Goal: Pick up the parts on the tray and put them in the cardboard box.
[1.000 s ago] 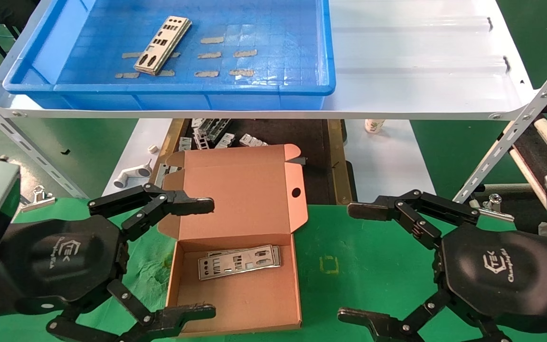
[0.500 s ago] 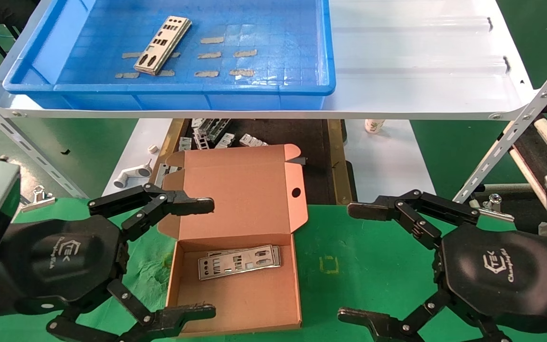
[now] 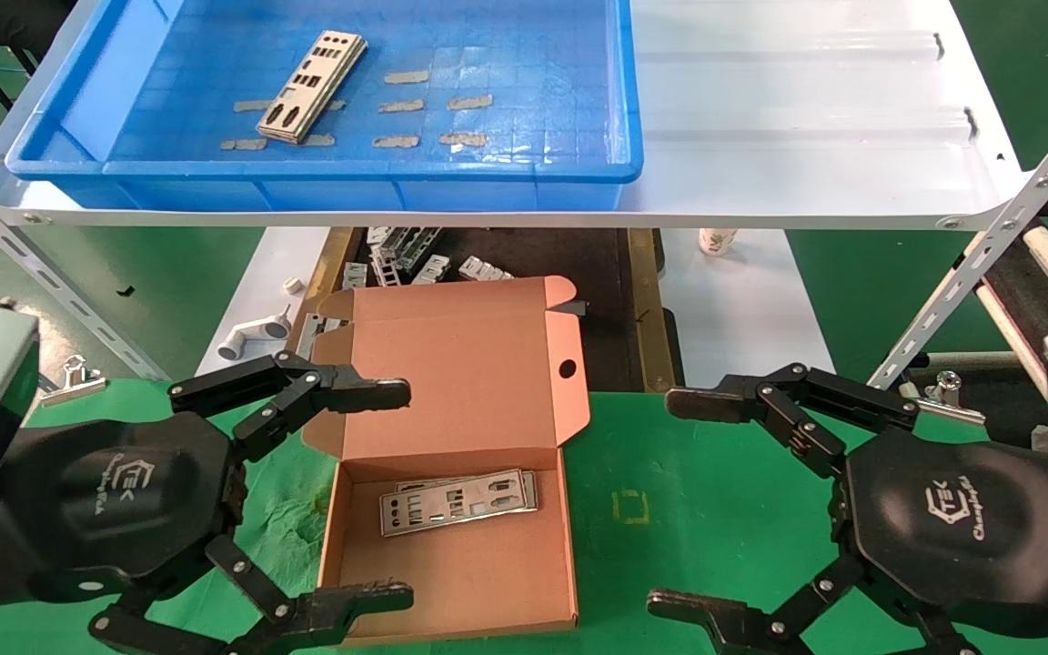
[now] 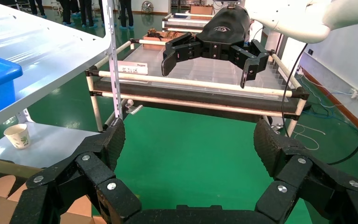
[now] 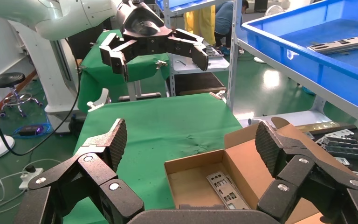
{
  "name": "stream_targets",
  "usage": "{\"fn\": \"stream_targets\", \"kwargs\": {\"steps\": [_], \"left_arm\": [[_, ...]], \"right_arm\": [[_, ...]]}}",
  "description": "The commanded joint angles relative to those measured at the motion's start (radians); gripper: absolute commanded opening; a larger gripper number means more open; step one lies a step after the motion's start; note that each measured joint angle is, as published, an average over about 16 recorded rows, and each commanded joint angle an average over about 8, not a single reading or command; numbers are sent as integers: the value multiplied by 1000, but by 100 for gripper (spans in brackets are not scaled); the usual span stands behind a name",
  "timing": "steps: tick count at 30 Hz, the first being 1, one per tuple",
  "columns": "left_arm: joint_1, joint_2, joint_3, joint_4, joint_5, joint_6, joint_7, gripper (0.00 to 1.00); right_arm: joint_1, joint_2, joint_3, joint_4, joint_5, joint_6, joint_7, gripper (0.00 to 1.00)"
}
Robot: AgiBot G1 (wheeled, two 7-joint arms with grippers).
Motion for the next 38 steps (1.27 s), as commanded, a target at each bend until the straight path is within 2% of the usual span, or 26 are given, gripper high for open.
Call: {"fn": "stream_targets", "kwargs": {"steps": [1, 38], "left_arm": [[0, 0, 0, 0, 0, 0, 0, 100], [0, 0, 0, 0, 0, 0, 0, 100]], "right_arm": [[0, 0, 0, 0, 0, 0, 0, 100], [0, 0, 0, 0, 0, 0, 0, 100]]}}
